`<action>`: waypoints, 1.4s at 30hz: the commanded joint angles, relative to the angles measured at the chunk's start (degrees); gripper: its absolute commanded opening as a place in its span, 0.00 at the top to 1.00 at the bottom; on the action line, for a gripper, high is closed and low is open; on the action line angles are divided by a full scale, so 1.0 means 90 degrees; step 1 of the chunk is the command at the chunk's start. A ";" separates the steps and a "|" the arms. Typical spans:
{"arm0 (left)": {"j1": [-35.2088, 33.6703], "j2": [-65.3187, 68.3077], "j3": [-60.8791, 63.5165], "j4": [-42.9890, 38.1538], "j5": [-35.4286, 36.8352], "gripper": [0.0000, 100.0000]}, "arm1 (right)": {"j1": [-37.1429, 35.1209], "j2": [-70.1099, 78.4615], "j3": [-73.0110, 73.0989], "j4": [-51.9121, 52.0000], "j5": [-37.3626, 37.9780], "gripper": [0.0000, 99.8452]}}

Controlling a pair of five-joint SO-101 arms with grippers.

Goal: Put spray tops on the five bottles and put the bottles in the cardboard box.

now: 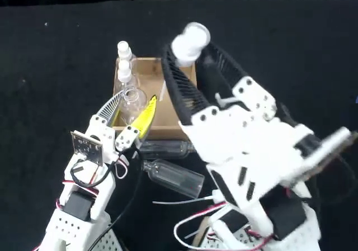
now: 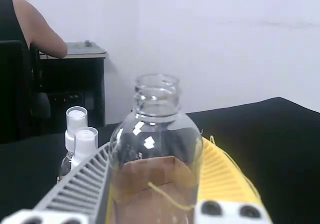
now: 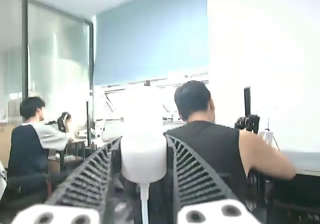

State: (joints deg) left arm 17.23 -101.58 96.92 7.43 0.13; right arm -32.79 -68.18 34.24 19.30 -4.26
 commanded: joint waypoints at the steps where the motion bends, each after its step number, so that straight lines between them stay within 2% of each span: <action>1: 0.0063 0.0010 0.0063 0.0000 0.0068 0.94 | -0.0098 0.0103 0.0005 -0.0186 -0.0039 0.99; 6: 0.0063 0.0010 0.0063 0.0000 0.0068 0.94 | -0.0107 0.0630 -0.0024 -0.0195 -0.0049 0.99; 11: 0.0063 0.0010 0.0063 0.0000 0.0068 0.94 | -0.0508 0.1158 -0.0063 -0.0479 -0.0049 0.99; 25: 0.0073 0.0010 0.0063 -0.0049 0.0068 0.94 | -0.0557 0.1187 -0.0063 -0.0615 -0.0039 0.99; 31: 0.0112 0.0000 0.0063 -0.0049 0.0068 0.94 | -0.0567 0.1187 0.0278 -0.1446 -0.0020 0.99; 36: 0.0708 0.0059 0.0063 0.0010 0.0049 0.94 | -0.0557 0.1187 0.0757 -0.2335 0.0010 0.99; 42: 0.0806 0.0059 0.0063 0.0029 0.0059 0.94 | -0.0547 0.1177 0.0816 -0.2442 0.0010 0.99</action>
State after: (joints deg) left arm 23.56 -101.23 96.92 7.43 0.13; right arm -37.45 -57.54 42.24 -0.92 -4.35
